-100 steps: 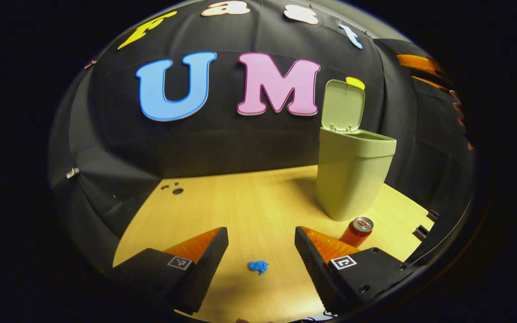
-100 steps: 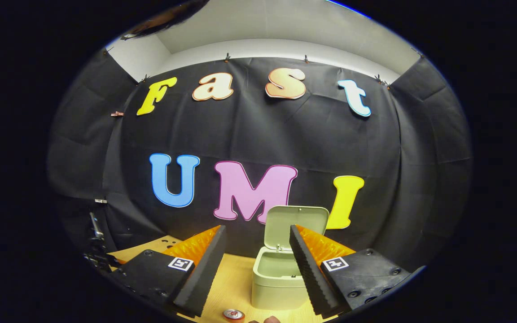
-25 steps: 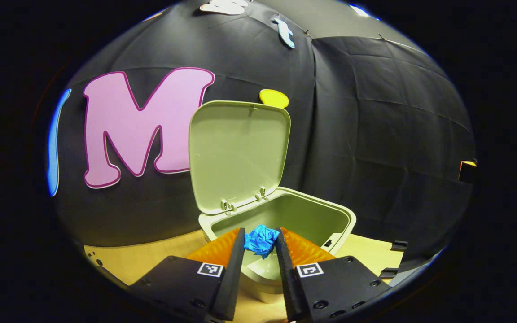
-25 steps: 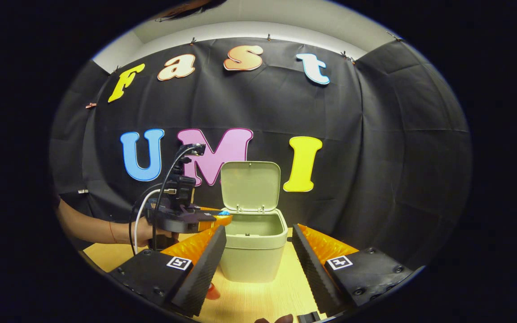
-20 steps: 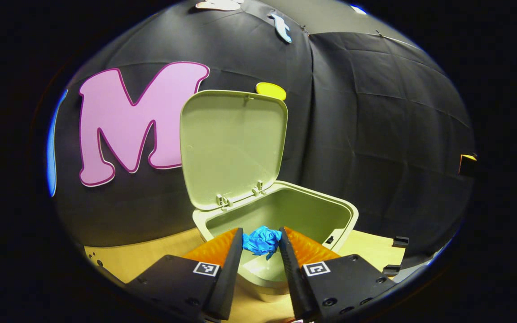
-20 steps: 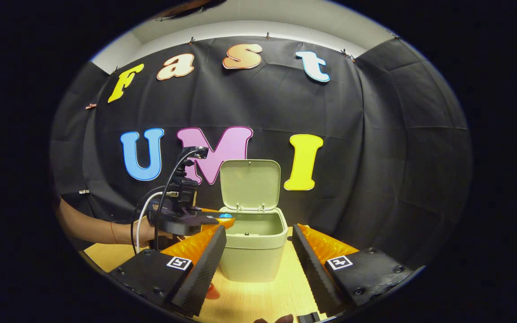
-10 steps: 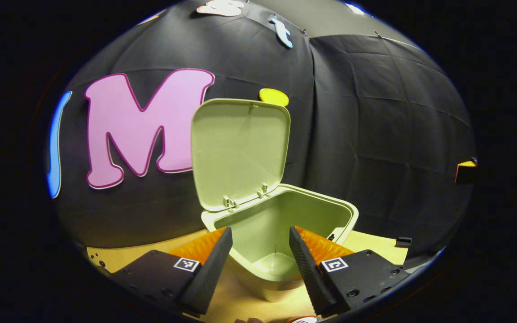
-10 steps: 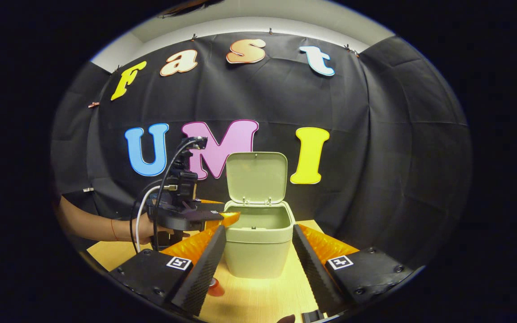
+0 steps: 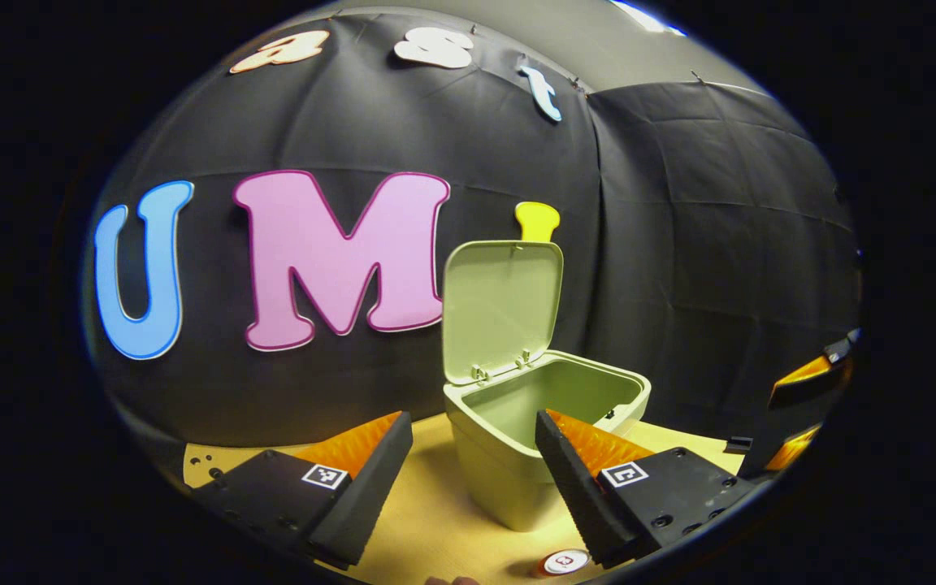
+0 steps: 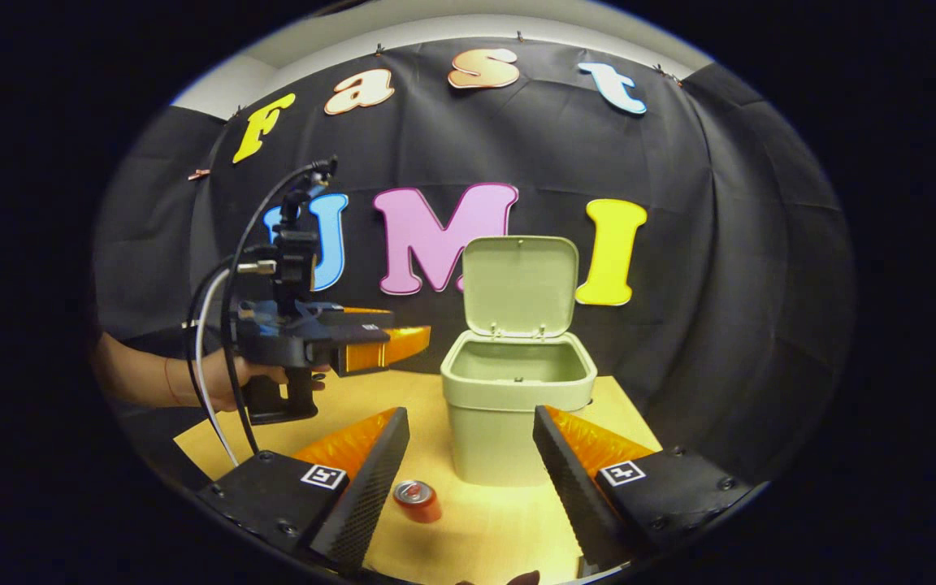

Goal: Press the lid of the desktop garbage bin to open it, pick up the crumpled paper on the desktop and throw it into the bin, then pick up the pop can on the desktop and drop it into the bin, and finally close the garbage bin lid.

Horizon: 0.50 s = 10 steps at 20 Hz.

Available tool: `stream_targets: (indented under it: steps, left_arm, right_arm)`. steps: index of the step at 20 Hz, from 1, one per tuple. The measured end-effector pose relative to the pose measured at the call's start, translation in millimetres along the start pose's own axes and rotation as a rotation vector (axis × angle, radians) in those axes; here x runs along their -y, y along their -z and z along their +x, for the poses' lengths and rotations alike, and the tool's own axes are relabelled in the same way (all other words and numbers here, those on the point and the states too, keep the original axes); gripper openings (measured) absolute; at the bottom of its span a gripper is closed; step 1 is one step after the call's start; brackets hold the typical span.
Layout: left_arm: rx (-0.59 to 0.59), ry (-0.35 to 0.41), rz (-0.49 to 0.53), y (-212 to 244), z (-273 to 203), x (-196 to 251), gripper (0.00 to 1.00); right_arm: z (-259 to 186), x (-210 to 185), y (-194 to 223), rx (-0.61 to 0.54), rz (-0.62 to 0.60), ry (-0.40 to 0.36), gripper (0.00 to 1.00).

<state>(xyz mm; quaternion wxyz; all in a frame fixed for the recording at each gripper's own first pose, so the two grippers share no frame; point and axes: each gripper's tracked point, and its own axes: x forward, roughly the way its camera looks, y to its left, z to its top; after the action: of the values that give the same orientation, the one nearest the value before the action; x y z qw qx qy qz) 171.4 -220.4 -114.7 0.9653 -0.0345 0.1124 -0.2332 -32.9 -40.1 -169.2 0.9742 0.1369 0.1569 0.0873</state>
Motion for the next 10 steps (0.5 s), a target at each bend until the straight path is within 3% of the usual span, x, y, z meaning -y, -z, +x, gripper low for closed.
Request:
stream_targets:
  steps: [10]
  left_arm:
    - [-0.014, -0.119, -0.032, 15, -99, -44, 0.98]
  right_arm:
    - [36, -52, 80, -0.116, -0.032, -0.089, 0.96]
